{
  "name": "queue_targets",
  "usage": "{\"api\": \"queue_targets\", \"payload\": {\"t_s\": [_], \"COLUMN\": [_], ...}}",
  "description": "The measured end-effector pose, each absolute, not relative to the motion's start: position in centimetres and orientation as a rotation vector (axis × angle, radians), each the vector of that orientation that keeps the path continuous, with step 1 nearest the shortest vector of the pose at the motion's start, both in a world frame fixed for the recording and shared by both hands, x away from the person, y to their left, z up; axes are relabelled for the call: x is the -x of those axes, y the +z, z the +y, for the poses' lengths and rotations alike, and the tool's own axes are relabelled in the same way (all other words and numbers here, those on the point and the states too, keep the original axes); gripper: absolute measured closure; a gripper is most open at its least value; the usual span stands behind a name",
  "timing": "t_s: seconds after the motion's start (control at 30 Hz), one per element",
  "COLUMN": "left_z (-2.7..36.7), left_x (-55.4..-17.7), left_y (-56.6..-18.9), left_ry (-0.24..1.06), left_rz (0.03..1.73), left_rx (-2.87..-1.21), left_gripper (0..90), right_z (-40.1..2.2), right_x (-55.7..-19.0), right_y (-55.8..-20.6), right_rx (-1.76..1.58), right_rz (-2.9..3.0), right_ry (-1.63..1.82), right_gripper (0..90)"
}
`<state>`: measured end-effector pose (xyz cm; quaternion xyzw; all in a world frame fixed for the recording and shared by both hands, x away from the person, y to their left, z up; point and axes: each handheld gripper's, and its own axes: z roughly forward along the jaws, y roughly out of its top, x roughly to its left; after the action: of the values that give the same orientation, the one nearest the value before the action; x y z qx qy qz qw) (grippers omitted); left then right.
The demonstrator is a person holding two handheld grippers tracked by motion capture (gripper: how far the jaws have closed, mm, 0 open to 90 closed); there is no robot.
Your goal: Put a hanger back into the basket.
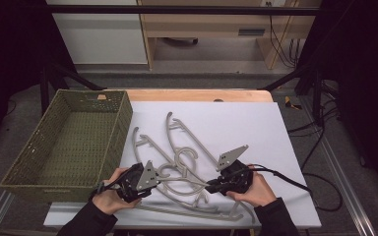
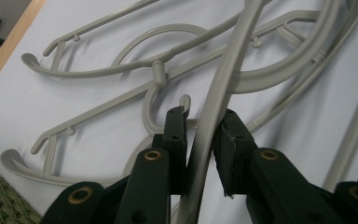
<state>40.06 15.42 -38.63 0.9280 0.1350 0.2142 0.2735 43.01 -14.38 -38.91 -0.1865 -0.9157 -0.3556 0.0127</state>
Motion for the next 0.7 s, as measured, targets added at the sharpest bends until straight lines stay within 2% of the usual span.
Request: {"api": "queue_targets", "payload": {"t_s": [0.3,0.47,0.53,0.57,0.6,0.67,0.7], "left_z": [15.4,15.6,15.7,15.8,16.1,16.2,16.3], "left_x": [-39.3,-39.0,-39.0,-39.1,-39.3,-39.3,-39.4], "left_y": [-38.2,-37.7,-37.5,-37.5,-37.4,-37.3,-37.3], "left_ry": [0.531,0.487,0.497,0.496,0.498,0.496,0.502], "left_rz": [0.322,0.347,0.38,0.395,0.432,0.452,0.469], "left_rx": [-2.486,-2.434,-2.41,-2.397,-2.371,-2.363,-2.351], "left_gripper": [81.1,82.2,82.2,82.2,82.2,82.2,82.2], "right_z": [-15.3,-16.4,-16.7,-16.9,-17.4,-17.6,-18.0], "right_x": [-43.1,-43.2,-43.3,-43.2,-43.2,-43.1,-43.0], "right_y": [-38.3,-37.8,-37.7,-37.5,-37.3,-37.1,-36.8], "right_rx": [0.707,0.791,0.799,0.819,0.864,0.889,0.908], "right_rz": [-2.888,-2.84,-2.838,-2.828,-2.809,-2.817,-2.817], "right_ry": [-1.212,-1.368,-1.402,-1.433,-1.504,-1.536,-1.588], "right_gripper": [70.6,61.2,60.1,57.9,50.3,48.6,44.2]}}
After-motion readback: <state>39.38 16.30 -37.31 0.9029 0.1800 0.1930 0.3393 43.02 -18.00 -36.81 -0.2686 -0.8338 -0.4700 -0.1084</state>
